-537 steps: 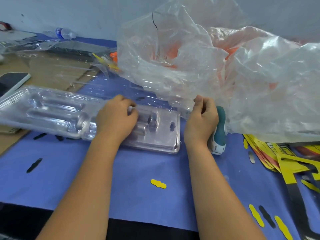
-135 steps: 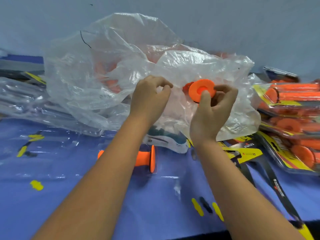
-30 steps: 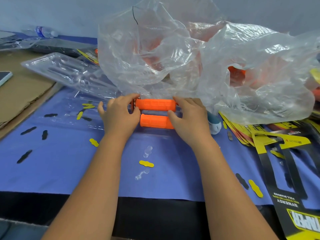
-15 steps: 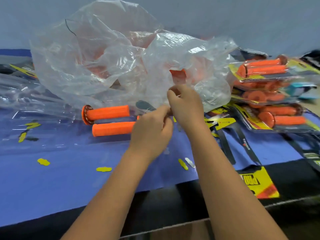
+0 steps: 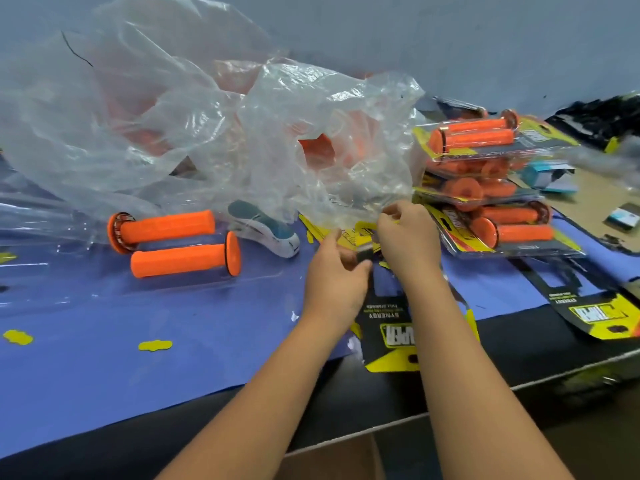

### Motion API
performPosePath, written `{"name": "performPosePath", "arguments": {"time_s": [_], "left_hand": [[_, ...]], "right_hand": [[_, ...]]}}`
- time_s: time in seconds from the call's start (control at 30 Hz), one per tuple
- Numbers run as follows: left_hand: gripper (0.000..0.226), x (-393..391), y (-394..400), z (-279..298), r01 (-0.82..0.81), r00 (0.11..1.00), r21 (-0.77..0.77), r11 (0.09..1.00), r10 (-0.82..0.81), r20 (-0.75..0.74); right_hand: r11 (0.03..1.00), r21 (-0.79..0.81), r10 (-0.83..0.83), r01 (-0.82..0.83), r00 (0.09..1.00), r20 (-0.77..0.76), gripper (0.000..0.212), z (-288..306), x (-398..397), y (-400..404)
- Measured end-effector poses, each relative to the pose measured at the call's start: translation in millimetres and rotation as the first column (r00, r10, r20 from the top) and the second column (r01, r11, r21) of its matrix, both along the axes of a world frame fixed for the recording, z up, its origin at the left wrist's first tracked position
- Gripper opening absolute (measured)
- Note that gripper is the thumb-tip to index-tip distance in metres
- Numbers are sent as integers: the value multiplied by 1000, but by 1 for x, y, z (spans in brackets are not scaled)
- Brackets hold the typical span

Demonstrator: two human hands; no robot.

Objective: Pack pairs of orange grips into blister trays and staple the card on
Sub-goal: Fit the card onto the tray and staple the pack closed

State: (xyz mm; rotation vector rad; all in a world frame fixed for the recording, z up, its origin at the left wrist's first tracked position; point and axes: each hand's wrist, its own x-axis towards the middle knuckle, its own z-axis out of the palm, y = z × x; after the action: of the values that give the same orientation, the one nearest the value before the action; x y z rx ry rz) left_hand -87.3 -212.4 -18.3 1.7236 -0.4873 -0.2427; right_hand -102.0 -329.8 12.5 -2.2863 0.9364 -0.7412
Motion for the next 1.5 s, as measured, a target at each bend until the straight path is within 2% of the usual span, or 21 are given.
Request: {"name": "performPosePath", "arguments": {"time_s": [0.07, 0.1, 0.23, 0.37, 0.5, 0.57, 0.67, 0.77, 0.93, 1.03, 1.17, 1.23, 1.3, 1.37, 1.43, 1.5], "left_hand": [[31, 12, 12, 11, 39, 998, -78, 996, -36, 44], [25, 18, 20, 17, 55, 996, -108, 993, -47, 70], [30, 47, 59, 38, 10, 998, -215, 977, 3, 64], [39, 72, 97, 48, 22, 999, -338, 941, -12, 30], [45, 100, 124, 51, -51, 999, -575, 817, 49, -19], [39, 113, 136, 52, -129, 991, -668, 733, 111, -70], [15, 126, 151, 43, -245, 969, -717, 652, 188, -161], [17, 131, 159, 27, -375, 927, -718, 586, 254, -277], [23, 136, 165, 17, -436, 900, -755, 491, 249, -357], [36, 135, 167, 18, -438, 898, -763, 475, 273, -346], [32, 134, 172, 19, -460, 887, -779, 426, 269, -376], [24, 135, 177, 21, -438, 897, -768, 467, 287, -337], [19, 136, 181, 20, -396, 916, -731, 555, 297, -270], [19, 138, 187, 18, -401, 914, -699, 593, 313, -259], [25, 140, 194, 16, -450, 892, -674, 586, 339, -300], [33, 143, 202, 15, -514, 857, -659, 549, 368, -362]], "right_hand": [[999, -41, 24, -21, 997, 77, 27, -1, 6, 9], [998, -55, 35, -28, 991, 132, 28, -1, 9, 14], [998, -50, 61, -48, 950, 306, 31, 1, 25, 35], [988, 27, 126, -154, 887, 444, 20, 1, 45, 60], [962, 160, 83, -220, 798, 596, 11, 3, 64, 82], [939, 212, 90, -271, 789, 607, 13, 2, 73, 90], [877, 283, 128, -388, 756, 642, 19, 1, 82, 106], [825, 255, 219, -504, 701, 679, 27, -14, 81, 121], [752, 131, 429, -646, 631, 646, 33, -22, 75, 126], [701, 129, 526, -701, 631, 571, 32, -19, 73, 127], [699, 177, 548, -693, 678, 490, 23, -19, 77, 129], [678, 232, 518, -698, 677, 523, 19, -12, 79, 128], [671, 262, 455, -693, 664, 593, 19, 1, 80, 127], [764, 157, 374, -626, 628, 683, 21, 15, 81, 126], [904, -53, 323, -425, 596, 735, 15, 28, 82, 127], [923, -302, 384, -237, 573, 724, 12, 35, 81, 129]]}}
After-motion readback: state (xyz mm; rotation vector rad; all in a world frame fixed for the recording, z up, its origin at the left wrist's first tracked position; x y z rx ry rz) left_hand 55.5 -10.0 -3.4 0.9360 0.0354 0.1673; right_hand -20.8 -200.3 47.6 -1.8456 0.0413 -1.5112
